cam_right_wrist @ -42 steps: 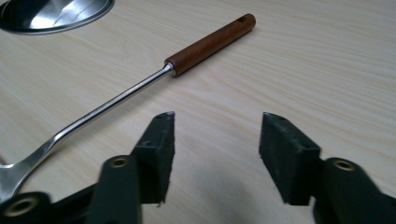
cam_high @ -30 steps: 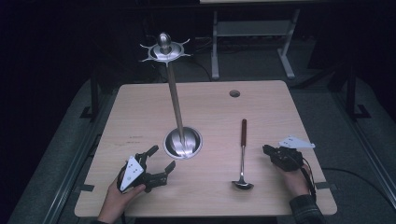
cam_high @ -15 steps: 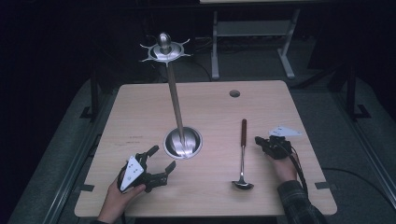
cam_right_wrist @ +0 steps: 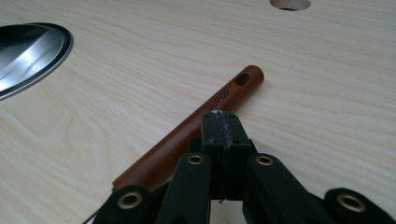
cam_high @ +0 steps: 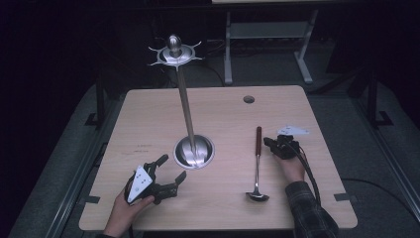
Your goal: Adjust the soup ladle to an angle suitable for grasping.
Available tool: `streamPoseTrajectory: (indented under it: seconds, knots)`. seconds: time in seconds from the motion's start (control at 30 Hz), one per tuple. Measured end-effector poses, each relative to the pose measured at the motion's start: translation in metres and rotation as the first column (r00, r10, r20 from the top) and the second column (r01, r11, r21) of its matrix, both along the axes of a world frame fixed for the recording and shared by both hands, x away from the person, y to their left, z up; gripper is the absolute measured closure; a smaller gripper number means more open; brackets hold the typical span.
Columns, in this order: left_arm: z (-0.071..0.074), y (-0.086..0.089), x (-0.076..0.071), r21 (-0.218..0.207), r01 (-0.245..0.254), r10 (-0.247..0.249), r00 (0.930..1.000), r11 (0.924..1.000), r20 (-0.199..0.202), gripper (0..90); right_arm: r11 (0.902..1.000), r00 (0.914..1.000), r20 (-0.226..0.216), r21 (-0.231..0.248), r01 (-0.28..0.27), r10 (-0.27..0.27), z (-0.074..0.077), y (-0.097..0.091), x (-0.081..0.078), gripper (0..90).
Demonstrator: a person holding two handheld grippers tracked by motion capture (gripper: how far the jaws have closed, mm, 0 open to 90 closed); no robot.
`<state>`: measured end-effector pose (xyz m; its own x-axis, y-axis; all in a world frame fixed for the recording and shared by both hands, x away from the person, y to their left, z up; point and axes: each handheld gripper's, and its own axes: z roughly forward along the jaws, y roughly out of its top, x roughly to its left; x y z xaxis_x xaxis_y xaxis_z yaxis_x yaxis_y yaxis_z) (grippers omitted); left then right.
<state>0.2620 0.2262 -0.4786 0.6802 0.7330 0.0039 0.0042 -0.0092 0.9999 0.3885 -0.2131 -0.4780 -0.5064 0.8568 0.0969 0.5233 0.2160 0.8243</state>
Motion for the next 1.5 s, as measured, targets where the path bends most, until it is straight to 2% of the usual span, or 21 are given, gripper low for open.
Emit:
streamPoseTrajectory:
  seconds: [0.1,0.17,0.37,0.73,1.03,1.33,1.5]
  knots:
    - [0.000,0.000,0.000,0.002,0.000,0.000,1.0000,1.0000,0.001,13.4,0.9999,1.0000,-0.001,-0.012,0.002,-0.002,0.000,0.002,0.003,89.8]
    - [0.000,0.000,0.000,0.000,0.000,0.000,1.0000,1.0000,0.000,13.4,0.9997,0.9997,-0.023,-0.023,0.004,-0.004,-0.001,0.005,0.006,89.9]
    - [0.000,0.000,0.000,0.003,-0.001,0.001,1.0000,1.0000,0.000,13.4,0.9985,0.9992,-0.035,-0.050,-0.021,0.020,-0.001,0.011,0.006,89.8]
    - [0.000,0.000,0.000,0.001,-0.001,0.001,1.0000,1.0000,0.000,13.4,0.9962,0.9969,-0.039,-0.051,-0.071,0.069,-0.001,0.022,0.007,89.8]
    - [0.000,0.000,0.000,0.002,-0.001,0.001,1.0000,1.0000,0.000,13.4,0.9887,0.9886,-0.054,-0.045,-0.143,0.140,-0.001,0.043,0.004,89.8]
    - [0.000,0.000,0.000,0.003,-0.001,0.001,1.0000,1.0000,0.000,13.4,0.9801,0.9802,-0.044,-0.037,-0.195,0.193,-0.001,0.052,0.002,89.8]
    - [0.000,0.000,0.000,0.002,-0.001,0.001,1.0000,1.0000,0.000,13.4,0.9676,0.9681,-0.041,-0.041,-0.249,0.247,-0.001,0.061,0.000,89.8]
